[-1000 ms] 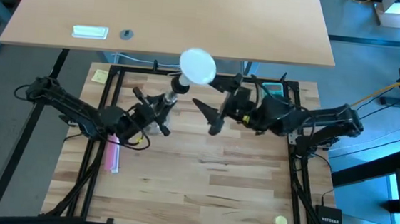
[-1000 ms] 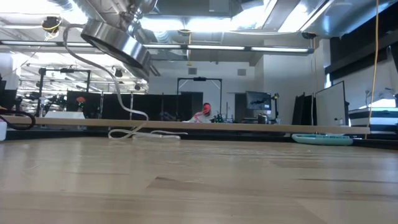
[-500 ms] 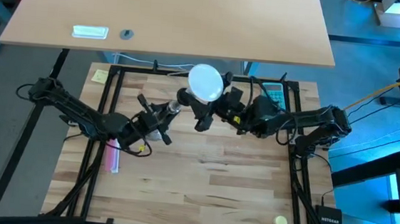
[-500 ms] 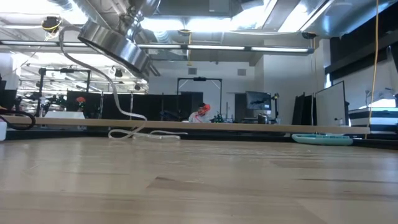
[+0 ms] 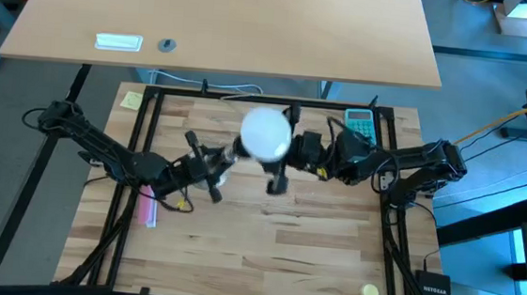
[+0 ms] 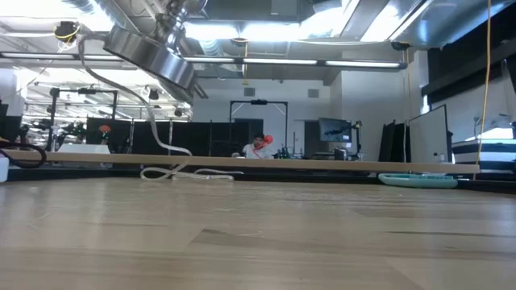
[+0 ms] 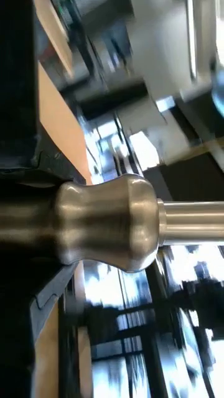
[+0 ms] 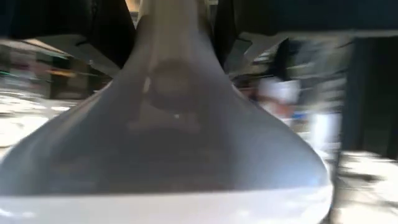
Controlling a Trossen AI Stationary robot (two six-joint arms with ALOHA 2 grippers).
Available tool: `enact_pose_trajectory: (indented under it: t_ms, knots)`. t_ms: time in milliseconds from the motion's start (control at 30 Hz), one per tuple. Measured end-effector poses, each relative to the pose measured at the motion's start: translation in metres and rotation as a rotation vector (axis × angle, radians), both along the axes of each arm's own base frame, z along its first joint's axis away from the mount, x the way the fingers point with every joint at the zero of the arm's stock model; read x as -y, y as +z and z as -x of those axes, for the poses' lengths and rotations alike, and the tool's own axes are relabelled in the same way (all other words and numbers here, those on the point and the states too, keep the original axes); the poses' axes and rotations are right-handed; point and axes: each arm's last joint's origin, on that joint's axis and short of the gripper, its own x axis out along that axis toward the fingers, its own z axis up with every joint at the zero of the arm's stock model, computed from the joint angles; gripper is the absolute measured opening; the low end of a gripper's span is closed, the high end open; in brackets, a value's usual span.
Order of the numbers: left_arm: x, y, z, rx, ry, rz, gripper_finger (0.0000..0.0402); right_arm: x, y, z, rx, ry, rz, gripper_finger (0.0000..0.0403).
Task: Screw lightbulb
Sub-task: Remove the white lightbulb from the silver lamp
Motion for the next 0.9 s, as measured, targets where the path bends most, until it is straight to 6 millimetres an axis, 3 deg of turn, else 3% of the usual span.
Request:
enact_pose_trajectory:
  t_ms: [167,433,733,900]
  knots:
    - [0.013,-0.005,0.002,-0.017,-0.211,0.036,0.0127,-0.008,-0.002,0.006,-0.094,0.326,0.106,0.0164]
    - [0.025,-0.011,0.0,-0.021,-0.693,0.199,0.0128,-0.019,-0.008,0.015,-0.176,0.759,0.284,0.0161]
    - [0.017,-0.012,-0.004,-0.025,-0.69,0.239,0.0128,-0.017,-0.009,0.013,-0.212,0.664,0.229,0.0169]
    - [0.014,-0.007,-0.003,0.018,-0.623,0.213,0.0128,-0.015,-0.014,0.011,-0.261,0.597,0.183,0.0276]
